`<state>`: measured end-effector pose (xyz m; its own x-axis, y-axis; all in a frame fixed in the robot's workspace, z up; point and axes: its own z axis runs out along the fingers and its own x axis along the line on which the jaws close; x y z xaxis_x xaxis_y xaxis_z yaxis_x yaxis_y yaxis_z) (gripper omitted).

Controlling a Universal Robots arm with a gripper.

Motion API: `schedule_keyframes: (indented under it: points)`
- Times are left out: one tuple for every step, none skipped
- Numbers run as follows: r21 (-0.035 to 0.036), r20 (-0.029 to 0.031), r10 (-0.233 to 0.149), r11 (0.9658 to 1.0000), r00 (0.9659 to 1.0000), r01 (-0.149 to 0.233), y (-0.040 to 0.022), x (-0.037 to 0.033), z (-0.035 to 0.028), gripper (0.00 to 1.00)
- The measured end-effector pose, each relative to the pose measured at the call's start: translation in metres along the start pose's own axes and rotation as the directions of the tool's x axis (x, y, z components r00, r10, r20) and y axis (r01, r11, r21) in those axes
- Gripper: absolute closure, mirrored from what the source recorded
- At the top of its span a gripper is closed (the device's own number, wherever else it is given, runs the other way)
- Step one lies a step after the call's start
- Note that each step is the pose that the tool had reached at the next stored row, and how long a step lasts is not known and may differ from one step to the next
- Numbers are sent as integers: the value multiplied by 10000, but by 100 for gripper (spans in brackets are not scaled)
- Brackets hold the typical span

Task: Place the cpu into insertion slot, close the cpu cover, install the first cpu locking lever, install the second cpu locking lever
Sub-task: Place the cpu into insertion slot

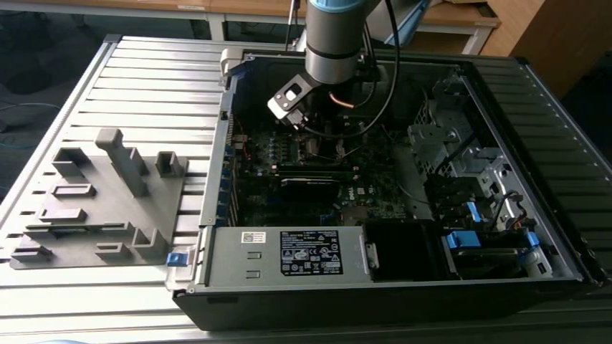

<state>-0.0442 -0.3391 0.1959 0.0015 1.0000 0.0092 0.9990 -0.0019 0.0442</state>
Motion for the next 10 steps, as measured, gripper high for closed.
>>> schedule_keyframes:
  points:
    - [0,0,1,10000,10000,-1,0,2,1,46]
    - [-1,-1,1,10000,10000,-1,0,3,3,46]
    - [-1,-2,1,10000,10000,-1,0,3,7,46]
    - [-1,-1,0,10000,10000,0,-1,3,11,46]
    - [0,-1,1,10000,10000,-1,-2,3,15,46]
    - [1,0,1,10000,10000,-1,-2,3,17,46]
    - [1,1,1,10000,10000,-1,-3,3,19,46]
    - [1,1,1,10000,10000,-1,-3,3,20,46]
    - [1,0,1,10000,10000,-1,-2,3,21,46]
    - [1,0,1,10000,10000,-1,-2,3,21,46]
